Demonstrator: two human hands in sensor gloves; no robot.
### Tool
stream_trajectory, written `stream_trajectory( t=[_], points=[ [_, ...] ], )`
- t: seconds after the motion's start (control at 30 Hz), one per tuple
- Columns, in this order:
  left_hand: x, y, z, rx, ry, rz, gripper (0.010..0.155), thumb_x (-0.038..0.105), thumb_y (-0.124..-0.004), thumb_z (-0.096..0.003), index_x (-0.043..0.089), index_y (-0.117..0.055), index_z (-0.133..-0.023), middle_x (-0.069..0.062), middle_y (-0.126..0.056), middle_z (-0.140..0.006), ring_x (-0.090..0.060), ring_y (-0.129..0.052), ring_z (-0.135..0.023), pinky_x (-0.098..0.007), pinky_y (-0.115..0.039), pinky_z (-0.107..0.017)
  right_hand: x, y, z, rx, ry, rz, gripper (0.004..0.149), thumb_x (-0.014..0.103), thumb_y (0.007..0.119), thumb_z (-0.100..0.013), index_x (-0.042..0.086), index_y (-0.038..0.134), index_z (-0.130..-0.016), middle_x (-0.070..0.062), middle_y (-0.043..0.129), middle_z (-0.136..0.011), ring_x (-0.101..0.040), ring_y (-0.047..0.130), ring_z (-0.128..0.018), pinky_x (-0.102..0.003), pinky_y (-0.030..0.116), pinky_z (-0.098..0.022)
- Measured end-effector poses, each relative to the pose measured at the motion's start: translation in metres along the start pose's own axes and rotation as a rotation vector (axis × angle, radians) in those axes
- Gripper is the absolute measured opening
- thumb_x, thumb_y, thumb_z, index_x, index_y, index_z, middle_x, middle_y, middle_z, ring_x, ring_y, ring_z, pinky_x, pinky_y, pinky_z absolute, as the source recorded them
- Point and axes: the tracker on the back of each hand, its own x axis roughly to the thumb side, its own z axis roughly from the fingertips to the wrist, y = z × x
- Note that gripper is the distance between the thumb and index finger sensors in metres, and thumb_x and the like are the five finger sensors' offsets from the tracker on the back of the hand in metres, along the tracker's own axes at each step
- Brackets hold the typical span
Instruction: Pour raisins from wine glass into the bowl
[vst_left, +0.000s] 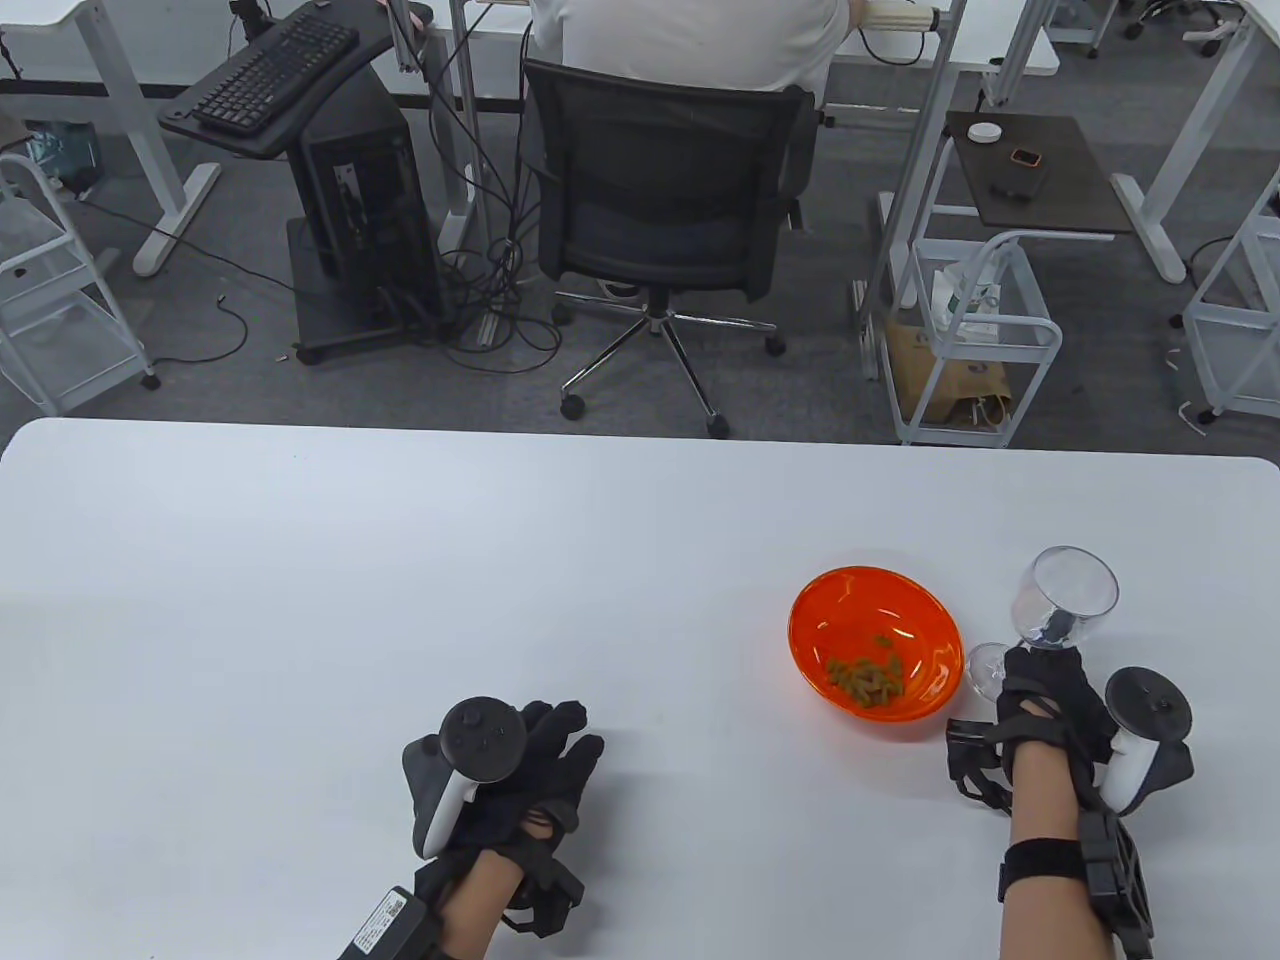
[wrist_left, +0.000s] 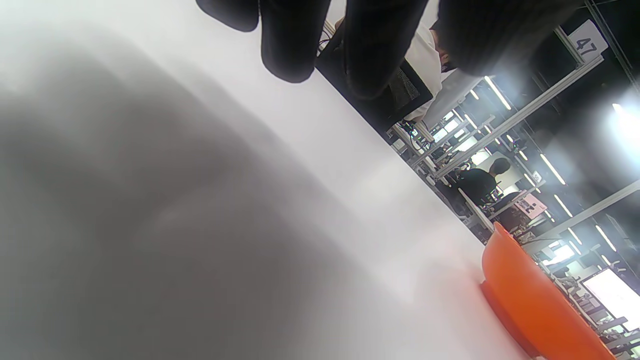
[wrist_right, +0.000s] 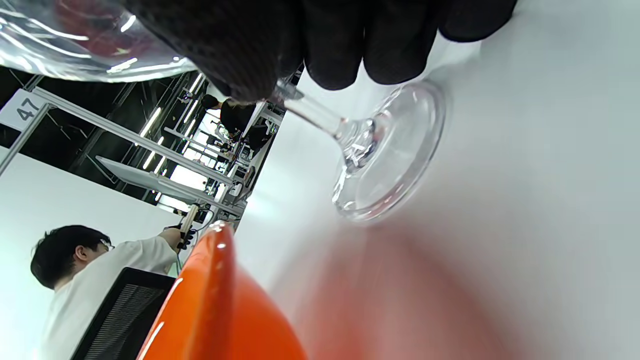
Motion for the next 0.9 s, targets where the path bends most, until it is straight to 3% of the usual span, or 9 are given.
stream_trajectory(
  t=[0.2,0.43,0.7,0.9],
  points=[
    [0.001,0.000,0.001,-0.002,-0.013,0.000,0.064,0.058,-0.075,-0.0430,0.033,-0.071,-0.102,-0.014,-0.062,-0.117,-0.042,-0.042,-0.109,-0.062,-0.034,-0.075,-0.005,-0.010,0.016,0.079,0.044,0.045,0.063,0.029,0.076,-0.055,0.009,0.047,-0.107,-0.027,0.045,-0.115,-0.062,0.043,-0.099,-0.070,0.035,-0.071],
    [0.002,0.001,0.003,-0.001,-0.019,-0.014,0.064,0.058,-0.075,-0.0430,0.033,-0.071,-0.102,-0.014,-0.062,-0.117,-0.041,-0.042,-0.109,-0.062,-0.034,-0.075,0.002,-0.024,0.048,0.104,0.031,0.202,0.064,0.036,0.074,-0.056,0.009,0.047,-0.108,-0.028,0.044,-0.115,-0.062,0.043,-0.098,-0.071,0.035,-0.071],
    [0.001,0.001,0.006,-0.009,-0.018,-0.025,0.064,0.057,-0.075,-0.0433,0.033,-0.071,-0.102,-0.014,-0.063,-0.117,-0.041,-0.043,-0.109,-0.062,-0.035,-0.075,0.023,-0.038,0.094,0.074,-0.059,0.323,0.062,0.041,0.076,-0.056,0.008,0.056,-0.104,-0.026,0.061,-0.108,-0.059,0.061,-0.091,-0.068,0.046,-0.068],
    [0.000,0.000,0.008,-0.046,-0.013,-0.060,0.064,0.058,-0.075,-0.0432,0.033,-0.071,-0.102,-0.011,-0.066,-0.116,-0.041,-0.045,-0.109,-0.062,-0.034,-0.075,0.039,-0.030,0.133,0.153,-0.189,0.392,0.054,0.043,0.076,-0.056,0.009,0.069,-0.098,-0.024,0.076,-0.100,-0.055,0.075,-0.083,-0.067,0.055,-0.065]
  ],
)
